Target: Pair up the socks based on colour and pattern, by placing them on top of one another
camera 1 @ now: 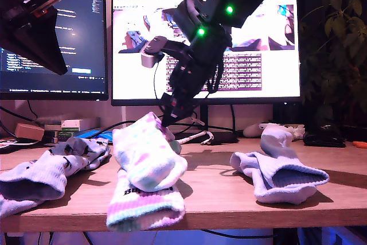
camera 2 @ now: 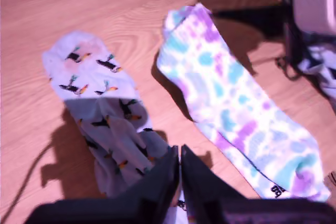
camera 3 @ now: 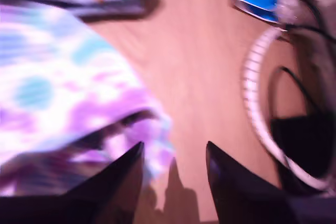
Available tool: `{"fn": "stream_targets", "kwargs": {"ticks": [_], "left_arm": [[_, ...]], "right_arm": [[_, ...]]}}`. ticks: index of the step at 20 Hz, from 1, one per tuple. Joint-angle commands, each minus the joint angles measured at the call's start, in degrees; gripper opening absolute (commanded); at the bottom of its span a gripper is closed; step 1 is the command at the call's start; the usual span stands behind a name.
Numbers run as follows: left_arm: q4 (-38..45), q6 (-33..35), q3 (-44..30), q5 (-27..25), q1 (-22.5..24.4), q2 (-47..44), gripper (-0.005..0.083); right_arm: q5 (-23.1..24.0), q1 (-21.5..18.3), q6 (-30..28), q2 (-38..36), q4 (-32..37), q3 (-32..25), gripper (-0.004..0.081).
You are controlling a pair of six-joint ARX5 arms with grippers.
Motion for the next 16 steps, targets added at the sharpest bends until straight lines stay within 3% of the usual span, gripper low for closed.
{"fn": "stream_targets", "kwargs": {"ticks": [1, 4, 7, 12, 13, 16], "left_arm": [[0.26, 0.48, -0.52, 0.28, 0.13, -0.59, -0.0023], [0.33, 0.48, -0.52, 0.28, 0.13, -0.59, -0.0023], [0.94, 0.48, -0.52, 0.26, 0.13, -0.59, -0.0023], [1.33, 0.48, -0.52, 0.28, 0.13, -0.59, -0.0023], [1.4, 0.48, -0.52, 0.28, 0.13, -0.59, -0.0023], [1.4, 0.48, -0.52, 0.28, 0.13, -0.59, -0.0023]], "right_arm": [[0.76, -0.81, 1.68, -0.09, -0.17, -0.13, 0.0337], [1.16, -1.11, 6.67, -2.95, -4.13, 0.24, 0.0334], [-0.15, -1.11, 14.64, -6.43, -14.58, 1.79, 0.0315], [-8.24, -0.79, 40.57, -7.87, -37.33, 2.84, 0.0295], [-10.84, -0.81, 44.09, -7.8, -40.7, 2.8, 0.0298], [-18.58, -0.7, 46.73, -7.8, -43.87, 2.71, 0.0344]]}}
